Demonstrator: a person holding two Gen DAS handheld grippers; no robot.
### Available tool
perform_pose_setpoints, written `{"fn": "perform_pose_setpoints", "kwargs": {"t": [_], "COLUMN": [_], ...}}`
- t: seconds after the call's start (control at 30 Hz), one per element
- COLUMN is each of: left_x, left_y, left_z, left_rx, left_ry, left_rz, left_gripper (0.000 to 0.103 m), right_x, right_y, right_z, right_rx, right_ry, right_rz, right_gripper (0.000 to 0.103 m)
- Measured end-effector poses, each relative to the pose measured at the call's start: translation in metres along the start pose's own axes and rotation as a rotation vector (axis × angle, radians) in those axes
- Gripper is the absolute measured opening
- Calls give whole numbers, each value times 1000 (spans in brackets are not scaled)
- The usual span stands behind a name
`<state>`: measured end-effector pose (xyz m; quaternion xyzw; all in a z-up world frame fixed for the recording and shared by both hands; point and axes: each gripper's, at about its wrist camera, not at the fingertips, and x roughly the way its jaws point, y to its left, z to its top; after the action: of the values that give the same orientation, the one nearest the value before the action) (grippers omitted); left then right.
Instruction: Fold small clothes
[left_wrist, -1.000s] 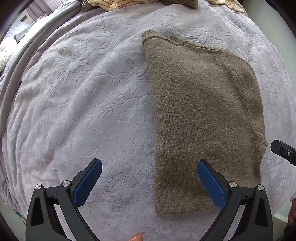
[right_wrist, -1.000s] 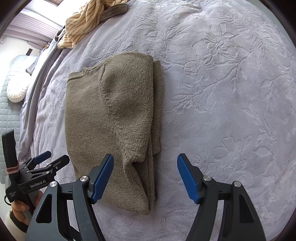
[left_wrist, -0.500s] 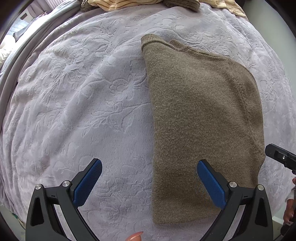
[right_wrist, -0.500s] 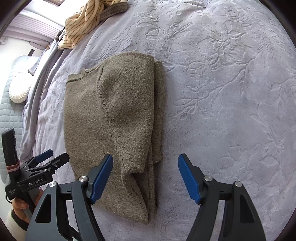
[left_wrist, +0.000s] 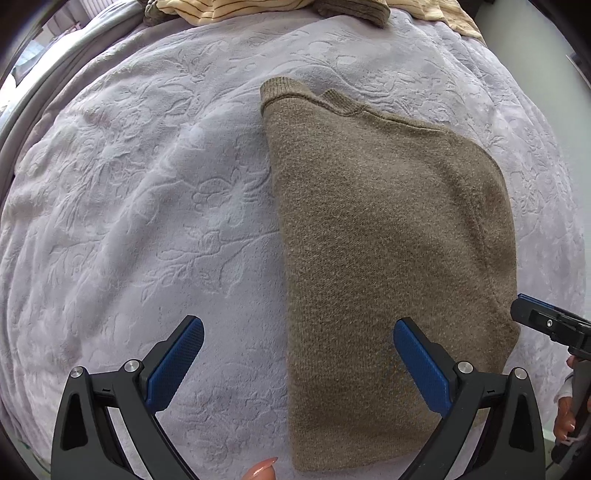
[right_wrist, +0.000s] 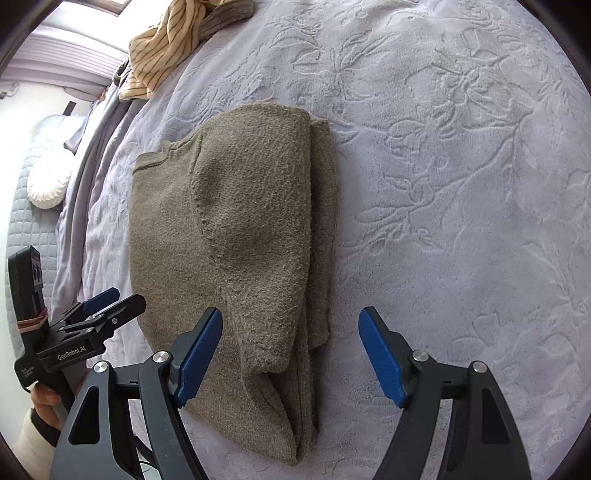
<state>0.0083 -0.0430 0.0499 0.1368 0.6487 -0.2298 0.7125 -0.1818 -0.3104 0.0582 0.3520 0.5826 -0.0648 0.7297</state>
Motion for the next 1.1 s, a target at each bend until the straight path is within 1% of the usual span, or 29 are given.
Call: {"fn": "perform_pose_setpoints", "kwargs": {"t": [0.07, 0.23, 0.27, 0.33, 0.43, 0.53, 0.63, 0.73, 0.77, 0.8, 0.83, 0.87, 0.9, 0.93, 0.97, 1.0, 1.1], "left_x": [2, 4, 7, 16, 30, 42, 50, 57, 58, 57, 53, 48, 44, 39, 33, 26, 1], "left_y": [2, 10, 13, 19, 19, 18, 7, -10, -16, -19, -23, -25, -24, -22, -17, -14, -7], "left_z": [3, 14, 17, 22, 23, 27, 27, 28, 27, 24, 22, 20, 18, 16, 14, 12, 5], "left_rx": [-3, -6, -6, -19, -33, -54, -59, -39, -29, -16, -3, 5, 7, 7, 6, 8, 19], "left_ry": [-3, -19, -13, 6, 23, 42, 55, 71, 76, 70, 51, 32, 19, 8, -1, -6, -21], "left_rz": [-24, -127, -146, -159, -198, -266, -329, -375, -377, -371, -355, -348, -344, -355, -368, -383, -401], "left_gripper": [103, 103, 103, 103, 103, 103, 103, 103, 103, 101, 91, 85, 72, 58, 52, 47, 45], "right_x": [2, 5, 5, 7, 14, 22, 34, 43, 47, 51, 54, 56, 58, 58, 53, 49, 30], "right_y": [-3, -11, -13, -18, -26, -30, -33, -33, -32, -31, -28, -26, -24, -23, -22, -20, -2], "right_z": [0, 2, 3, 4, 6, 8, 13, 18, 18, 18, 17, 15, 13, 10, 8, 6, -1], "right_rx": [3, 4, 4, 13, 29, 29, 35, 61, 83, 104, 116, 119, 125, 152, 170, 168, 162], "right_ry": [3, 5, 5, 5, 13, 24, 27, 12, 9, 11, 13, 17, 27, 30, 22, 15, -2], "right_rz": [7, 57, 66, 101, 152, 210, 258, 348, 374, 388, 382, 373, 359, 399, 434, 448, 505], "right_gripper": [79, 79, 80, 80, 80, 80, 84, 84, 83, 82, 73, 48, 41, 37, 35, 35, 34]}}
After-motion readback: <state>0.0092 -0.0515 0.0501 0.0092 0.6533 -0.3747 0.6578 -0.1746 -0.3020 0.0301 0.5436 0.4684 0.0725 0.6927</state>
